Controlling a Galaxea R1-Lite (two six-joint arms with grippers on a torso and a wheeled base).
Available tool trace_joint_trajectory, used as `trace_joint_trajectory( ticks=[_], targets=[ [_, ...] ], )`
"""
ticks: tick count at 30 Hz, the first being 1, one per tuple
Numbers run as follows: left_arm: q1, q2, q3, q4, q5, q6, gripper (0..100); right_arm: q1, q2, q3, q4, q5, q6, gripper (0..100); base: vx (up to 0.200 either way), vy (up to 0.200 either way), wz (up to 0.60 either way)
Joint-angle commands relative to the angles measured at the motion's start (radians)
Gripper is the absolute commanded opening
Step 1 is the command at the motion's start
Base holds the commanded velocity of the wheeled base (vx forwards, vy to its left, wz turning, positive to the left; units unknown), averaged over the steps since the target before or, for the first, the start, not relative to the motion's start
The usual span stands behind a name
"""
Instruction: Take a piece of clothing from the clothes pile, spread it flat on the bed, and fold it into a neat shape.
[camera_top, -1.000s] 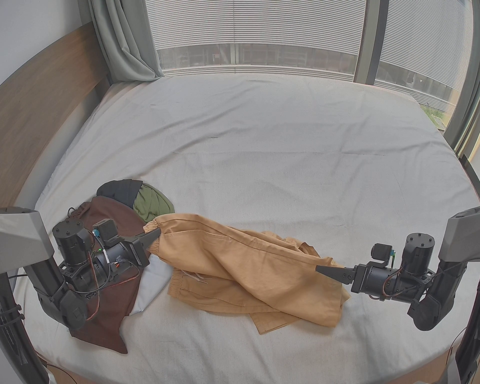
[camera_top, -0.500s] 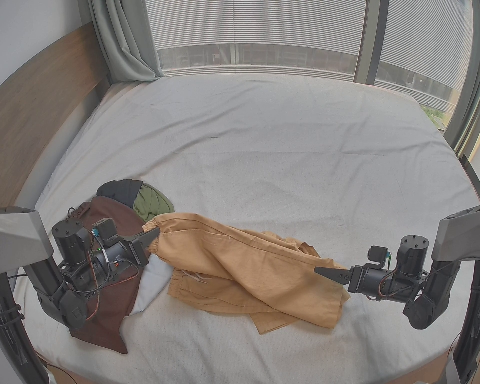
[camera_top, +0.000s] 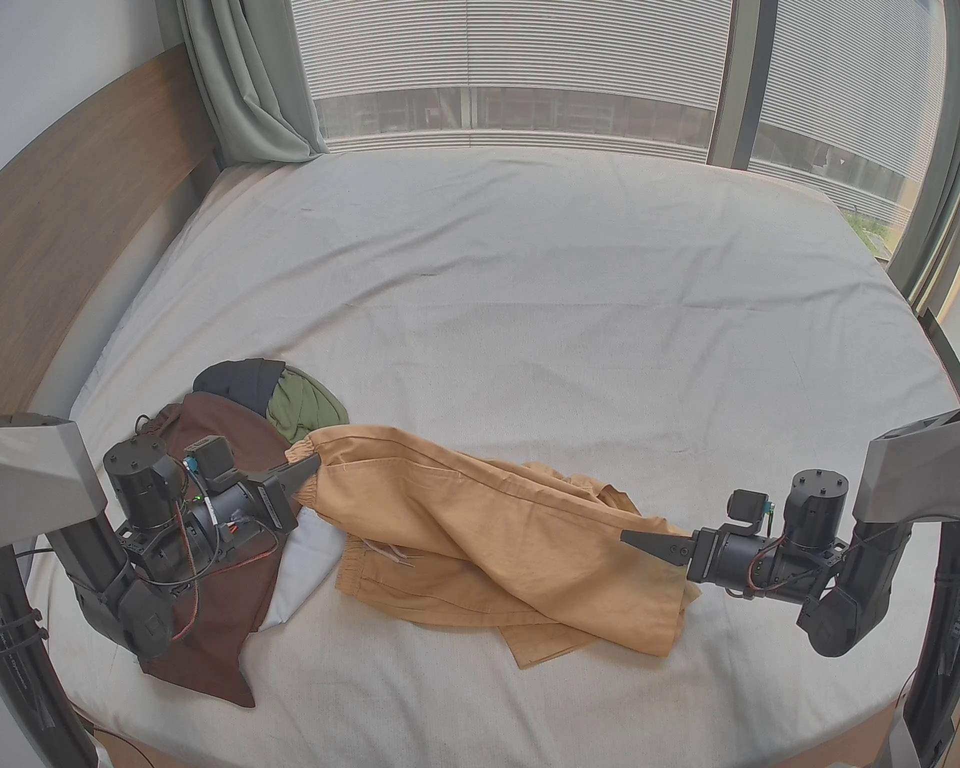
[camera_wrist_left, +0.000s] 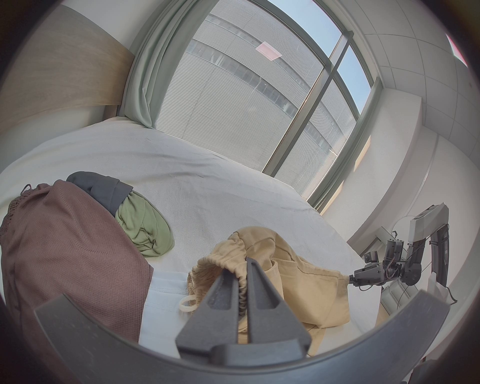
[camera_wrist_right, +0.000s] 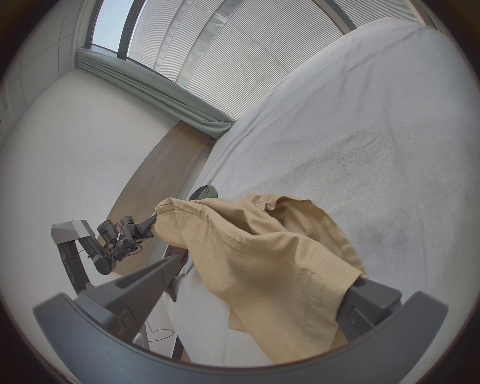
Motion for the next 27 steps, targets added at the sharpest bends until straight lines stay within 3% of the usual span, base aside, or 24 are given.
trace_joint_trajectory(
  ticks=[1,2,15,27],
  targets=[
    [0.0,0.0,0.0,-0.003,0.0,0.0,0,0.002,0.007,-0.006,-0.001,-0.021,0.002,100,0.0,0.0,0.0],
    [0.0,0.0,0.0,-0.003,0.0,0.0,0,0.004,0.007,-0.016,-0.001,-0.041,0.002,0,0.0,0.0,0.0],
    [0.001,-0.003,-0.017,-0.003,0.001,0.0,0,0.002,-0.001,-0.023,-0.002,-0.047,0.0,0,0.0,0.0,0.0],
    [-0.008,-0.077,-0.034,-0.003,0.0,-0.02,0,-0.006,-0.185,-0.016,0.003,-0.049,0.0,0,0.0,0.0,0.0]
  ],
)
